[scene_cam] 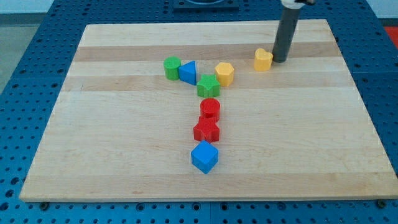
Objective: Move yellow heart a bit up
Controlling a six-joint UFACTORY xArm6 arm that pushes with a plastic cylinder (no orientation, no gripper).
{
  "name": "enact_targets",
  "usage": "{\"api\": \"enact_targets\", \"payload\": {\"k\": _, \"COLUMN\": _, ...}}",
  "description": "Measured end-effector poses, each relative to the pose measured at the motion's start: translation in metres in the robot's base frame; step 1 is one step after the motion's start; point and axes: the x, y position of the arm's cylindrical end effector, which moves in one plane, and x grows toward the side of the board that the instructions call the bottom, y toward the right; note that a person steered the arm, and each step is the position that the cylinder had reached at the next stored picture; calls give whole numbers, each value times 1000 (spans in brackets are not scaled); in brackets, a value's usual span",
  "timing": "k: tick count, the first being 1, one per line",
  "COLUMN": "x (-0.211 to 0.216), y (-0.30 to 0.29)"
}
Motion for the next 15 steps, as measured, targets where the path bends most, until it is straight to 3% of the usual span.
{"api": "enact_targets", "payload": {"k": 3, "x": 3, "y": -62}}
{"api": "enact_targets", "payload": {"k": 4, "x": 6, "y": -37}}
{"api": "enact_targets", "payload": {"k": 5, "x": 47, "y": -32}}
{"api": "enact_targets", "payload": {"k": 8, "x": 62, "y": -35}}
{"api": "enact_targets", "payload": {"k": 15, "x": 43, "y": -67}}
